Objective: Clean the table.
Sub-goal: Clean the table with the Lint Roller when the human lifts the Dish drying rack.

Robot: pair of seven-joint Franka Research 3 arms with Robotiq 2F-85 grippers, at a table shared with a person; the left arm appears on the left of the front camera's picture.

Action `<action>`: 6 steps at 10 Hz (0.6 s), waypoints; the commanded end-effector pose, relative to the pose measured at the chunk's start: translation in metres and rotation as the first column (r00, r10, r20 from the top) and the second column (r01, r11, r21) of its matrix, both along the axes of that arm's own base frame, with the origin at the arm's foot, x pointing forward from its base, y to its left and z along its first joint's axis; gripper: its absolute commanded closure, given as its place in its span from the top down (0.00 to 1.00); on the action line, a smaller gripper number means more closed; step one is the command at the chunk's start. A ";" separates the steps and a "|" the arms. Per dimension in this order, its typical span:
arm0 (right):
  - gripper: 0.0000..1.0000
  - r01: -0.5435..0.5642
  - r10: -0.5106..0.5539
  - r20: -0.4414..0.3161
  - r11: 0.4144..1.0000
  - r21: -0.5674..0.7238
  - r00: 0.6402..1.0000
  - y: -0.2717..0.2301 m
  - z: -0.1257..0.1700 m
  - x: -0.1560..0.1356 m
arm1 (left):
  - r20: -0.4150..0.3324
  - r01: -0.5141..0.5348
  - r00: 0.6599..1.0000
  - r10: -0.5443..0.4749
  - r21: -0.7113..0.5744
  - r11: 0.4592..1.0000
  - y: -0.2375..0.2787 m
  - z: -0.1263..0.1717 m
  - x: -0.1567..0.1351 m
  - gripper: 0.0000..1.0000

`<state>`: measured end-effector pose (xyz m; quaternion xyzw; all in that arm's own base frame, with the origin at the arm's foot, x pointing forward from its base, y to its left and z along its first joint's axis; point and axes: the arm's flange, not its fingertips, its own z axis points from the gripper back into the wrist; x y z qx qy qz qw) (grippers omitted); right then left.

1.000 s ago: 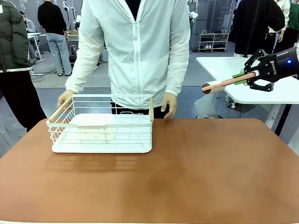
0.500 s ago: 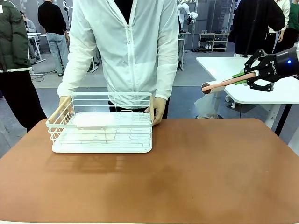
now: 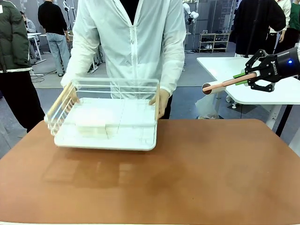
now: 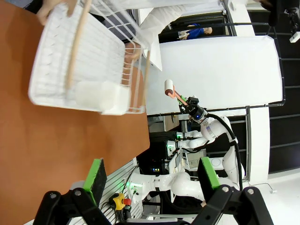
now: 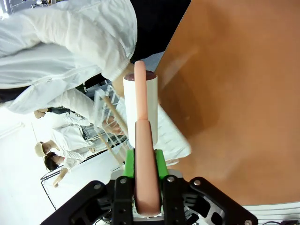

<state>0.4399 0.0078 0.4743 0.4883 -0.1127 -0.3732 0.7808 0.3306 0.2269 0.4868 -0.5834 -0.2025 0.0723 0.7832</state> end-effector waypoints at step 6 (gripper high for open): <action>0.00 -0.002 0.002 0.004 1.000 0.001 1.000 0.001 0.002 0.000 | 0.011 0.001 1.000 -0.001 -0.010 1.000 0.002 0.001 -0.002 1.00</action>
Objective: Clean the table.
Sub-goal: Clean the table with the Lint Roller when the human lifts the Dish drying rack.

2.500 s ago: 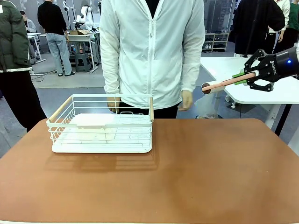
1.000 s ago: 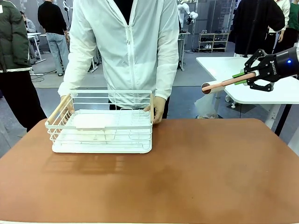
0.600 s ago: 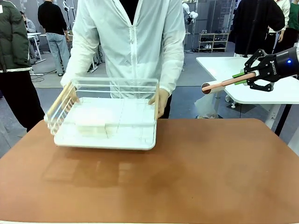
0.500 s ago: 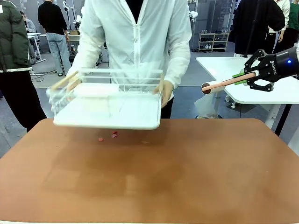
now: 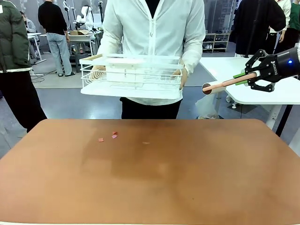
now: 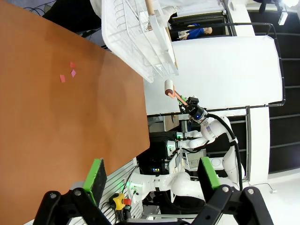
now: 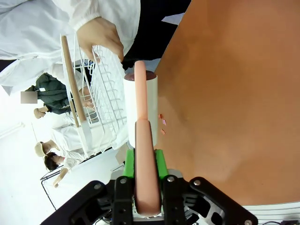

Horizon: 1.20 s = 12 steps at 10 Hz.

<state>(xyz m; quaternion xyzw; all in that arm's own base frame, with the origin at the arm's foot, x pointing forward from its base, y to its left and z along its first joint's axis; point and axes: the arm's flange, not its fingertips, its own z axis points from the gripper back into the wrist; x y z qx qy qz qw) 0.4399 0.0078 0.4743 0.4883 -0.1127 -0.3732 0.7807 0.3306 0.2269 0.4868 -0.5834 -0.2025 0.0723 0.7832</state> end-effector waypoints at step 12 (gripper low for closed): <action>0.21 -0.344 0.342 -0.034 0.934 -0.094 0.939 0.018 0.007 0.063 | 0.011 0.001 1.000 -0.001 -0.010 1.000 0.002 0.001 -0.002 1.00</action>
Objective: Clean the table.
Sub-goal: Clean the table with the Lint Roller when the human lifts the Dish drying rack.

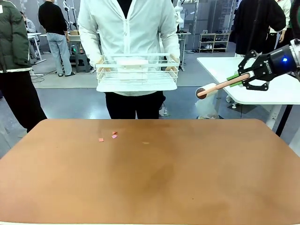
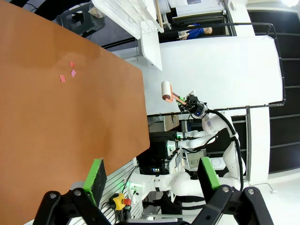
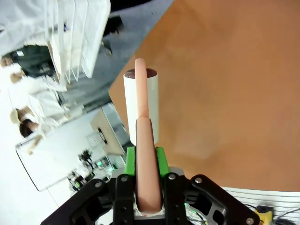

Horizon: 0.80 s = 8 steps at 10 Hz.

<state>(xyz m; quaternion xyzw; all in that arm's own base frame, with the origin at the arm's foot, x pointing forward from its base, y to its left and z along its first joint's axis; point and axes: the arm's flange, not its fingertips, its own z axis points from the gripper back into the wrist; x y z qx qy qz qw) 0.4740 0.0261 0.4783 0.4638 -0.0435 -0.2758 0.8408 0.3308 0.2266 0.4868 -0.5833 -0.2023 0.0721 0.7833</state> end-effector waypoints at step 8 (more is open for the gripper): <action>0.21 -0.437 0.445 0.060 0.893 -0.109 0.894 0.139 -0.096 0.097 | 0.011 0.000 1.000 0.000 -0.010 1.000 0.002 0.001 -0.002 1.00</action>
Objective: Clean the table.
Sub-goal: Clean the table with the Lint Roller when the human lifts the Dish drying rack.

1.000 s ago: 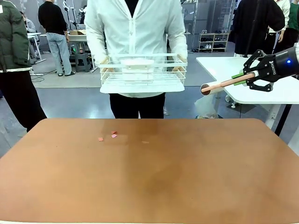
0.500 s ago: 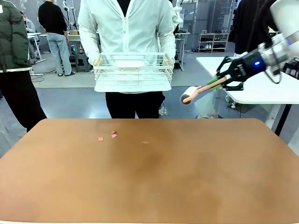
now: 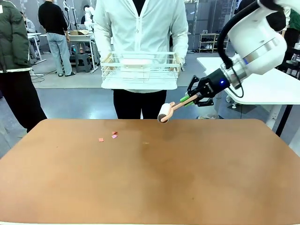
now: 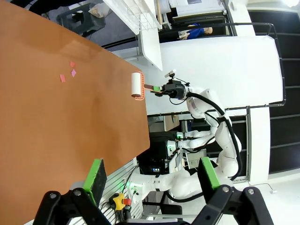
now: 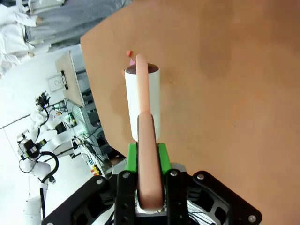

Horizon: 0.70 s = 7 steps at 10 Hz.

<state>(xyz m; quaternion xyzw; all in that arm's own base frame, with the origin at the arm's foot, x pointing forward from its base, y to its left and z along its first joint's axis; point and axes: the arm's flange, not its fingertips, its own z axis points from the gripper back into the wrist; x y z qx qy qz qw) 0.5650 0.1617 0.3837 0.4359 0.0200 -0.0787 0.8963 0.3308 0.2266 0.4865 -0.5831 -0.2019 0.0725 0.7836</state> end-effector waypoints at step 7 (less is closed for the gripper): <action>0.21 -0.018 0.018 0.002 1.000 -0.003 1.000 0.008 -0.008 0.001 | 0.012 0.000 1.000 0.000 -0.011 1.000 0.002 0.001 -0.002 1.00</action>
